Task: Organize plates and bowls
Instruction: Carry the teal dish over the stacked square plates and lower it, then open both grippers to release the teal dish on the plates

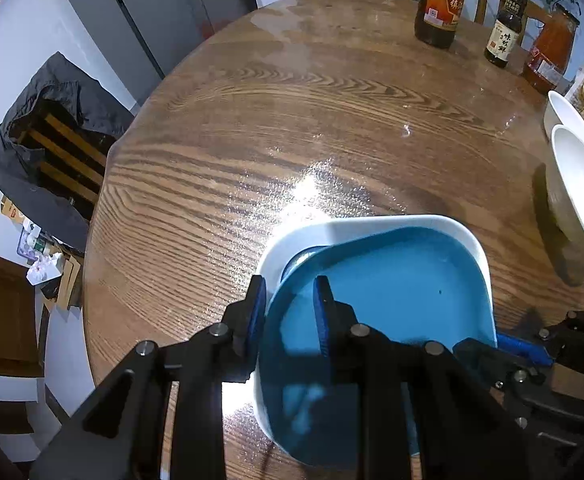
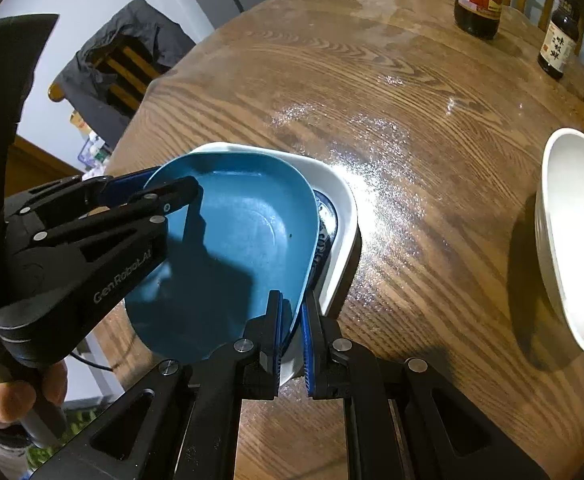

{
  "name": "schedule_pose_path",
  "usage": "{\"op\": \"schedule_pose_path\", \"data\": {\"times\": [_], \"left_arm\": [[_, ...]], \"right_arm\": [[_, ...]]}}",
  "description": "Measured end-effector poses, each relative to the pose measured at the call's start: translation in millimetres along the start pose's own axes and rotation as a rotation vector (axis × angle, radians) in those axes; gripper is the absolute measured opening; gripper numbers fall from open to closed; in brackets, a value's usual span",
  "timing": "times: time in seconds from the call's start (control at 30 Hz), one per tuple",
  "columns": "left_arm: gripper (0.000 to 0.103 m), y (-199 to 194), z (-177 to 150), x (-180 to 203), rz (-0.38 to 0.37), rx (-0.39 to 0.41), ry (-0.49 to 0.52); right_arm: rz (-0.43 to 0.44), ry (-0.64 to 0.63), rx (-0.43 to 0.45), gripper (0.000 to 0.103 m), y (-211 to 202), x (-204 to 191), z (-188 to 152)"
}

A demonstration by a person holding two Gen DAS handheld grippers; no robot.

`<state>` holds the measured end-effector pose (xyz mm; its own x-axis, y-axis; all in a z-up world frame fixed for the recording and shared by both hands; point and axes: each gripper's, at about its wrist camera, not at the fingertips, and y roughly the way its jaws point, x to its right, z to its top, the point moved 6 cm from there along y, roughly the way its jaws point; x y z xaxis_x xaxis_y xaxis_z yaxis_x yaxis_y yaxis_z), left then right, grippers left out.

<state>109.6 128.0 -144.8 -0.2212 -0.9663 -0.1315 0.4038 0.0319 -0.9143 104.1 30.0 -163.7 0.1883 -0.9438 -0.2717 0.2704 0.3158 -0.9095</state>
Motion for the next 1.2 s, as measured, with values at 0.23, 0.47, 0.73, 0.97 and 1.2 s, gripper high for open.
{"op": "schedule_pose_path", "data": {"times": [0.23,0.47,0.73,0.97,1.2], "left_arm": [[0.029,2.5,-0.4,1.9,-0.009,-0.009,0.005],[0.053,-3.8,-1.8,1.2,-0.042,-0.004,0.000],[0.073,-20.4,-1.1,-1.1,-0.026,0.043,-0.008],[0.085,-33.1,2.0,6.6,-0.045,0.073,-0.020],[0.095,-35.8,5.6,20.9,-0.049,0.078,-0.011]], "right_arm": [[-0.048,-0.038,0.021,0.010,1.8,-7.0,2.2],[-0.102,-0.077,0.068,0.011,-9.5,-7.9,6.6],[-0.101,-0.074,0.128,0.021,-27.2,-2.5,8.3],[-0.103,-0.054,0.204,0.055,-47.5,3.7,7.6],[-0.085,0.008,0.247,0.056,-65.7,21.3,-1.6]]}}
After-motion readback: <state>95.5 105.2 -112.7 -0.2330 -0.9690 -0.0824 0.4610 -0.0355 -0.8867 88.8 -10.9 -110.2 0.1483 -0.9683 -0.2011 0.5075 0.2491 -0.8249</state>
